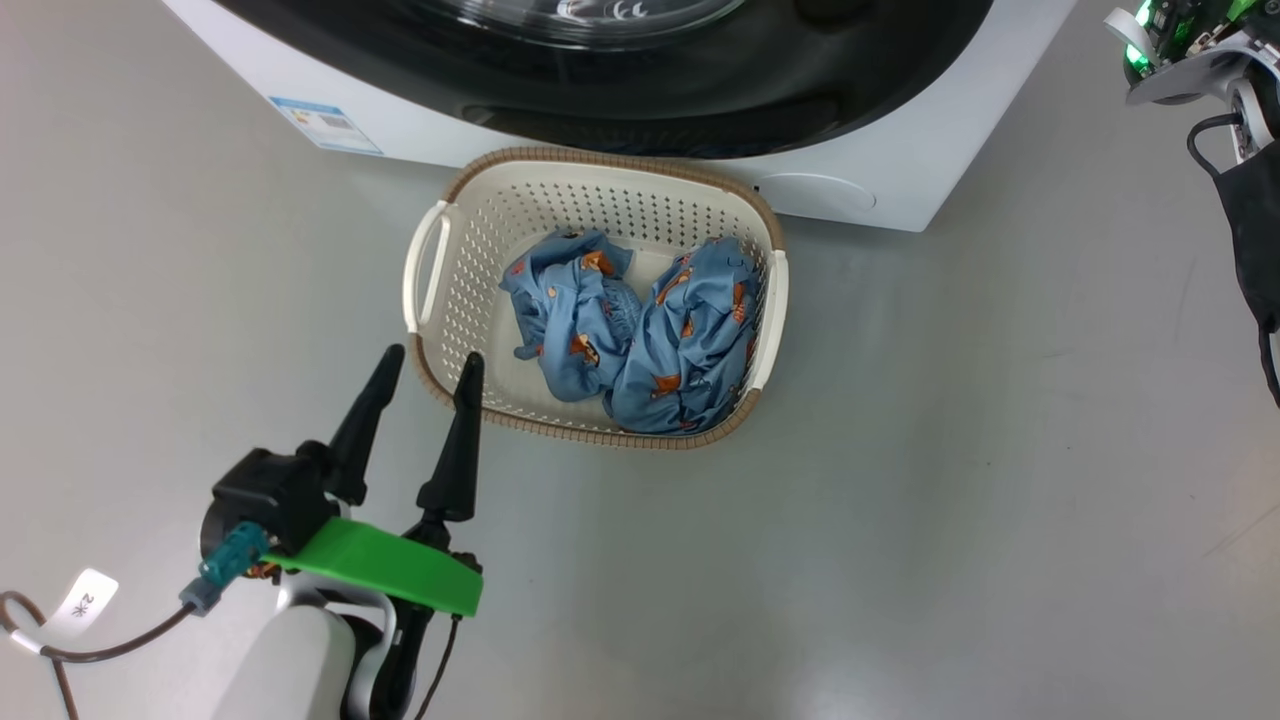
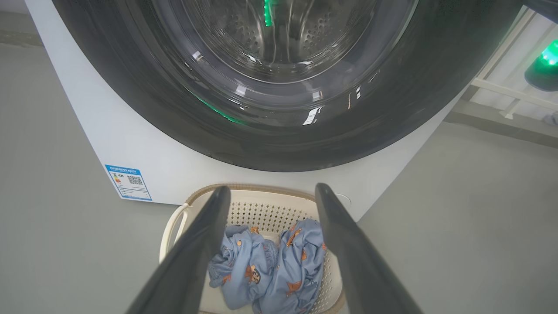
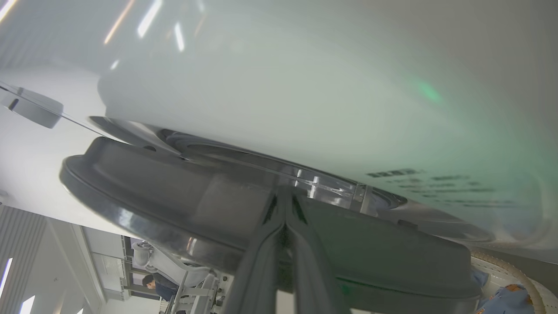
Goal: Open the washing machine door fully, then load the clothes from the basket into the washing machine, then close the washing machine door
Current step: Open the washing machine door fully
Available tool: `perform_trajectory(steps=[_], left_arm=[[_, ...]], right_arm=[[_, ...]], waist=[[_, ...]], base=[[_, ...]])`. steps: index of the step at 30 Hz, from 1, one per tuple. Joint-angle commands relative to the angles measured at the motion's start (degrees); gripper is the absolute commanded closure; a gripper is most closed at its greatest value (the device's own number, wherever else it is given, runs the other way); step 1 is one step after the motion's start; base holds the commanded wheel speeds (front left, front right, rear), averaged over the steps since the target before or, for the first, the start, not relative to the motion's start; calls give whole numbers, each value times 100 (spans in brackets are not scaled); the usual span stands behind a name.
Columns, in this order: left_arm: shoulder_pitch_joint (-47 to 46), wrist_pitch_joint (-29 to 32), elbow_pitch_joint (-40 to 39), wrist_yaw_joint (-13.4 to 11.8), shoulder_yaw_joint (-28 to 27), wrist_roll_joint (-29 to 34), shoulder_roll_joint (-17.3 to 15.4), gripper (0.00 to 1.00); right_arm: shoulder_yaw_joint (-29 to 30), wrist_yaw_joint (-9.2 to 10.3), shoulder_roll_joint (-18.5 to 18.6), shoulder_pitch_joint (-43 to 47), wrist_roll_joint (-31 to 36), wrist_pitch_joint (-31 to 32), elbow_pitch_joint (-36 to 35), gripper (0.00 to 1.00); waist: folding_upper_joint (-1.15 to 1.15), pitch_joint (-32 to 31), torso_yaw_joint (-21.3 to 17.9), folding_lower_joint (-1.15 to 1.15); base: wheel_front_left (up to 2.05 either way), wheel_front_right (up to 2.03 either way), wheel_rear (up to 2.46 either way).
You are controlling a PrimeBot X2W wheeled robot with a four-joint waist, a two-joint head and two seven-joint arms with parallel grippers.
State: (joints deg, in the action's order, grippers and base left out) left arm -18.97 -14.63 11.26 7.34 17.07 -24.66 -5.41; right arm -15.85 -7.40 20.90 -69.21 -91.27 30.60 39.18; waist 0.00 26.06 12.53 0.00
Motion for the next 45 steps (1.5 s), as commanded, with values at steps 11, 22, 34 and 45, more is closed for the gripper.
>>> perform_trajectory(steps=[11, 22, 34, 45], left_arm=[[-194, -37, -153, 14, -87, -92, -114, 0], [-37, -37, -100, 14, -173, -45, -141, 0], [296, -37, -96, 14, -215, -5, -196, 0], [563, -37, -83, 14, -333, 72, -198, 0]], right_arm=[[-150, -9, -187, -12, 176, 38, -241, 100], [-292, -9, -237, 526, 100, 284, -511, 100], [-506, -9, -363, 1301, 75, 481, -864, 100], [-660, -9, -543, 1870, 26, 640, -1199, 100]], waist=[[0, 110, 68, 0], [0, -278, -41, 0], [0, -768, -115, 0], [0, -1138, -46, 0]], base=[[0, 0, 0], [0, 0, 0], [0, 0, 0], [0, 0, 0]])
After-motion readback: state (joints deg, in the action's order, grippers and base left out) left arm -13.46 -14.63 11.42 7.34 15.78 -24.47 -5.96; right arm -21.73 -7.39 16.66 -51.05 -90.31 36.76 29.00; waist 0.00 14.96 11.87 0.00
